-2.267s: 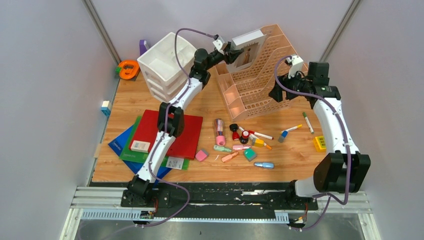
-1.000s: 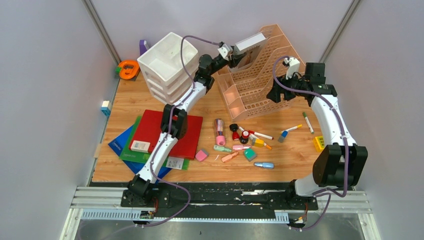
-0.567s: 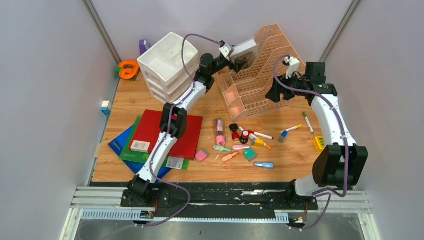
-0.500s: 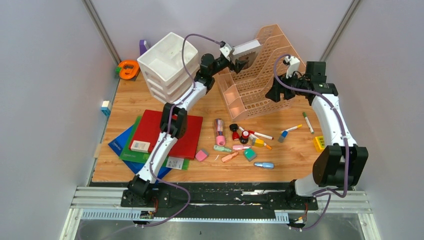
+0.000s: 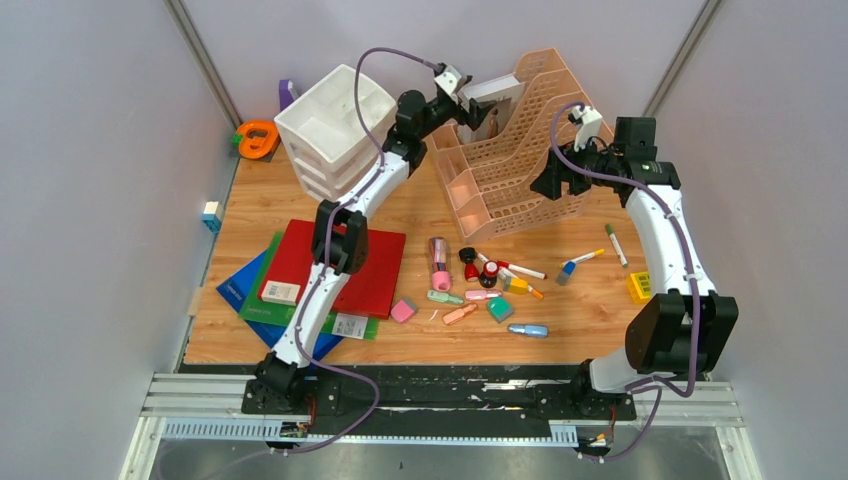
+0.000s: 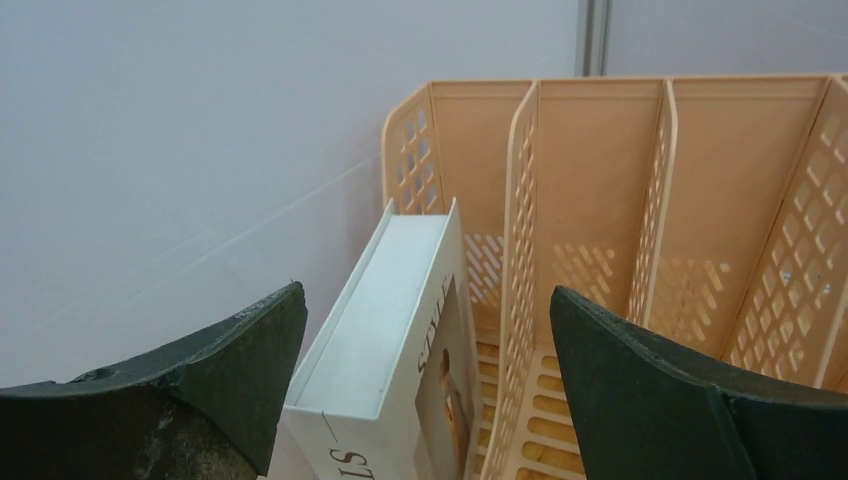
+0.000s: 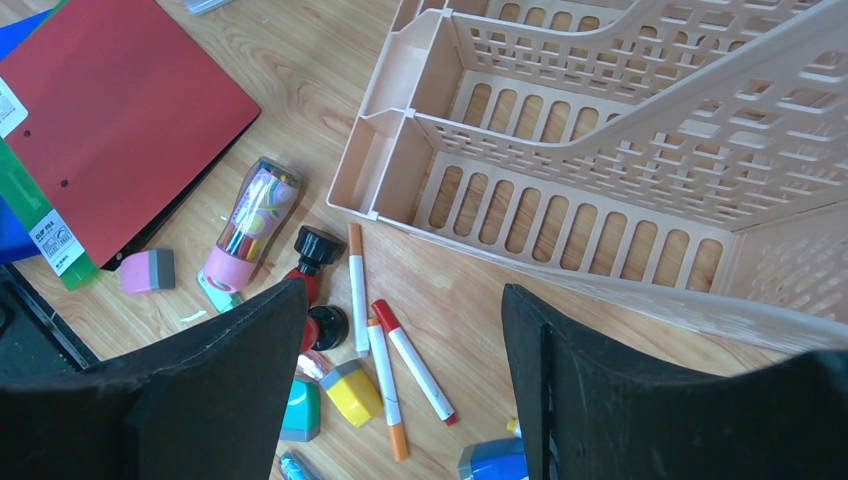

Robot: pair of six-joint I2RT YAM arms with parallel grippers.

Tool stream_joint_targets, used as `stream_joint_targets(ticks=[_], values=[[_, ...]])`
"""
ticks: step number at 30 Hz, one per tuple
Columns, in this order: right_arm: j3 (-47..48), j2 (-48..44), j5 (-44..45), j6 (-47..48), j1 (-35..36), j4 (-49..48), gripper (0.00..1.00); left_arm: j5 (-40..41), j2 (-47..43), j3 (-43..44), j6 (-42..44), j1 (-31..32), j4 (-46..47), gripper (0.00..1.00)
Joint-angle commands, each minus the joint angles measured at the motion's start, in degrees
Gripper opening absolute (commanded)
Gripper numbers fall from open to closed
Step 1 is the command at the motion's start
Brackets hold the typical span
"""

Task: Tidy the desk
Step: Place the book in the storage box.

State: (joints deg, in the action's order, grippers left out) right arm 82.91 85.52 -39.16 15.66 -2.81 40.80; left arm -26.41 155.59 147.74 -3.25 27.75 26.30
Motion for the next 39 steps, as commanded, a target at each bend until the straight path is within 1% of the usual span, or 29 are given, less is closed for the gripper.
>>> stream_joint_targets(ticks=[1,5,8,12,14,17,21,23,26,29,32,35,39], values=[[2.66,-1.47,-1.58,-0.24,0.26,0.42,0.72,1.88,-5.56,-0.89,-1.40,0.36,-0.94,0.97],[2.21,-1.50,-1.54,0.47,0.26,0.39,0.72,5.79,-5.95,-2.06,-1.20,0.97,-2.86,0.96],[1.89,-1.20,-1.45,0.90,0.26,0.40,0.72,10.59,-6.47,-3.51,-1.61,1.34,-5.01,0.99],[1.36,-0.69,-1.60,1.25,0.26,0.30,0.72,14.19,-8.09,-6.19,-1.53,2.15,-8.44,1.00],[0.91,-0.55,-1.63,1.44,0.26,0.10,0.72,14.58,-9.23,-8.48,-1.44,2.78,-8.64,1.00],[0.53,-0.20,-1.80,1.48,0.26,-0.17,0.72,14.59,-9.02,-8.82,-1.67,3.35,-9.10,1.00],[0.13,-0.26,-2.05,1.21,0.26,-0.31,0.71,14.21,-6.22,-4.19,-3.81,3.66,-9.70,1.00],[-0.23,-0.47,-1.86,1.26,0.26,-0.32,0.71,14.41,-4.88,-2.83,-4.52,3.71,-8.62,1.00],[-0.58,-0.59,-1.78,1.30,0.26,-0.45,0.71,14.72,-2.40,-1.26,-5.25,3.77,-4.56,1.00],[-0.57,-0.27,-2.04,1.06,0.26,-0.53,0.71,14.12,0.68,4.02,-5.41,3.80,-2.57,1.00],[-0.32,0.00,-2.37,0.71,0.26,-0.52,0.71,14.00,2.50,6.04,-5.10,3.80,0.17,1.00],[0.34,-0.05,-2.54,0.37,0.26,-0.54,0.71,13.87,0.35,3.53,-3.71,3.81,2.34,1.00],[1.74,0.03,-2.85,-0.16,0.41,-0.47,0.71,13.89,-7.82,-2.53,-0.39,3.64,3.07,1.00]])
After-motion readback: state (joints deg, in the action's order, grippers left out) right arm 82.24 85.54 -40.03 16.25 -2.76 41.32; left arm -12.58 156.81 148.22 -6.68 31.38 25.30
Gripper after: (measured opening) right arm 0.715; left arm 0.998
